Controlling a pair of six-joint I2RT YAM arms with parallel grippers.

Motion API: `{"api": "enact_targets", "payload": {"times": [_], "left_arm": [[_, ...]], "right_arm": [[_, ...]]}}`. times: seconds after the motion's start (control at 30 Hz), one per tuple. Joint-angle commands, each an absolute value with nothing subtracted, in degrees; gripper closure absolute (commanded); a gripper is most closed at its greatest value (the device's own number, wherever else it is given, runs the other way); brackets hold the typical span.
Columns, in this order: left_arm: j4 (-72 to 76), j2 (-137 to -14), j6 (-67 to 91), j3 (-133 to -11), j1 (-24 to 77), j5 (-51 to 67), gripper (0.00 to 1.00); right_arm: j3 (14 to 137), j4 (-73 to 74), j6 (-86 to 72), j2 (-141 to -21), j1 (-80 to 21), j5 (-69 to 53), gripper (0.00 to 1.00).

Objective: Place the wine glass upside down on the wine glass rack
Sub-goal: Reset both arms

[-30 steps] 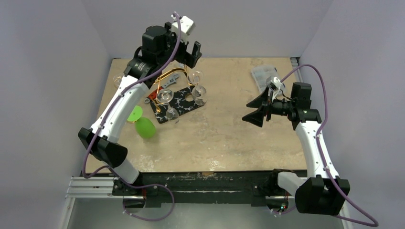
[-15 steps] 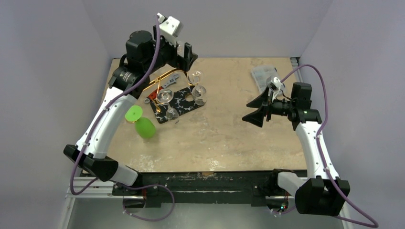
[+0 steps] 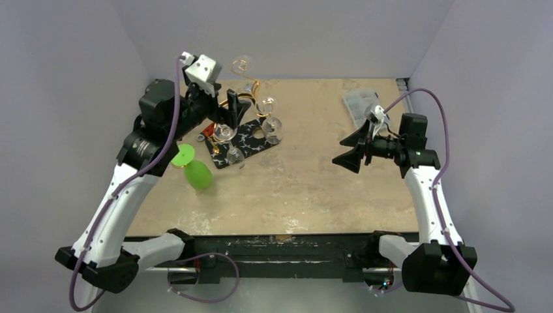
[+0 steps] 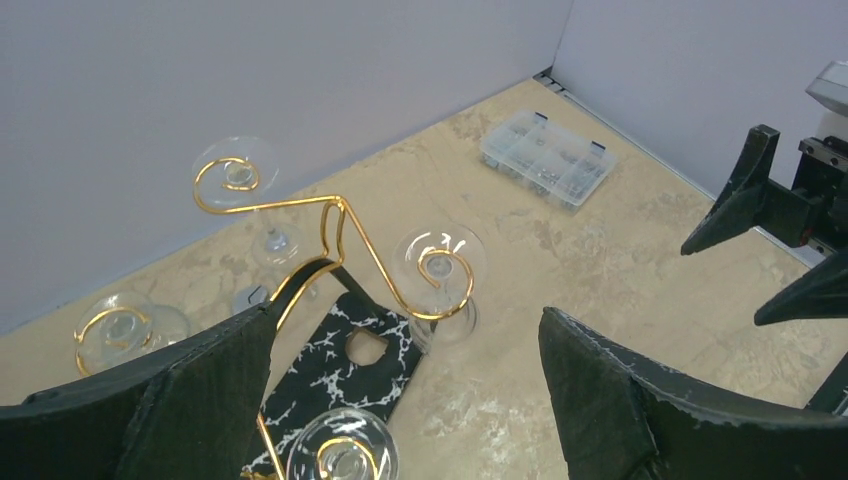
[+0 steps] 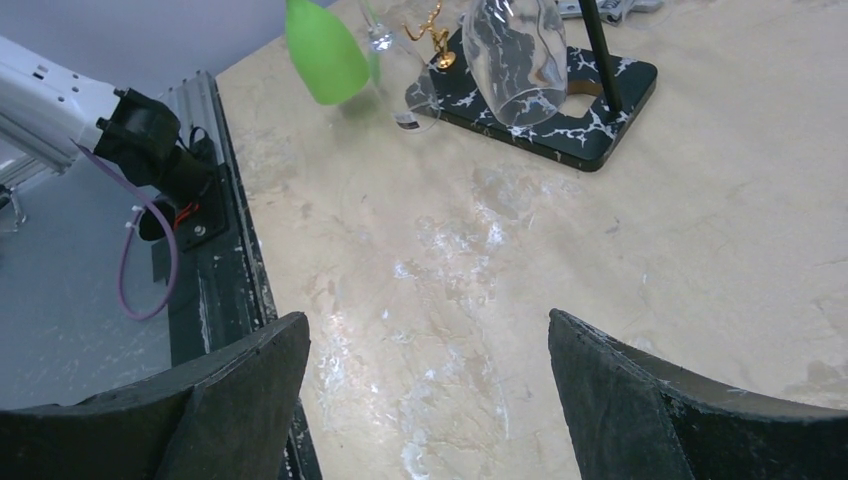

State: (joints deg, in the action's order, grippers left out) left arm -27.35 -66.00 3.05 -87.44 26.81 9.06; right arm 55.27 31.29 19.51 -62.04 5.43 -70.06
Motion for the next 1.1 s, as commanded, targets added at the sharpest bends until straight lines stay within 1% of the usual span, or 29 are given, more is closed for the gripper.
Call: {"api": "enact_targets", "payload": {"times": [0.0,0.2,0.57,1.07], "left_arm": [[-25.67,-59.27,4.87,-82.54,26.81,6.47,0.0],[-25.43,-50.77,5.75,-75.4,26.63,3.88,0.0],[-26.34,-39.24,7.77,-67.78,26.53,-1.24,0.0],[-27.77,-34.91,7.66,-64.13,26.54,-5.36,0.0]], "right_arm": [[56.34,31.73,21.06,-60.65,6.82,-69.89,0.12],[56.12,31.58,21.19,-60.67,8.77,-70.65,0.12],[55.38,30.94,21.43,-60.25,11.24,-71.49,0.12],[56.07,31.53,21.46,-59.67,11.36,-69.62,0.12]]}}
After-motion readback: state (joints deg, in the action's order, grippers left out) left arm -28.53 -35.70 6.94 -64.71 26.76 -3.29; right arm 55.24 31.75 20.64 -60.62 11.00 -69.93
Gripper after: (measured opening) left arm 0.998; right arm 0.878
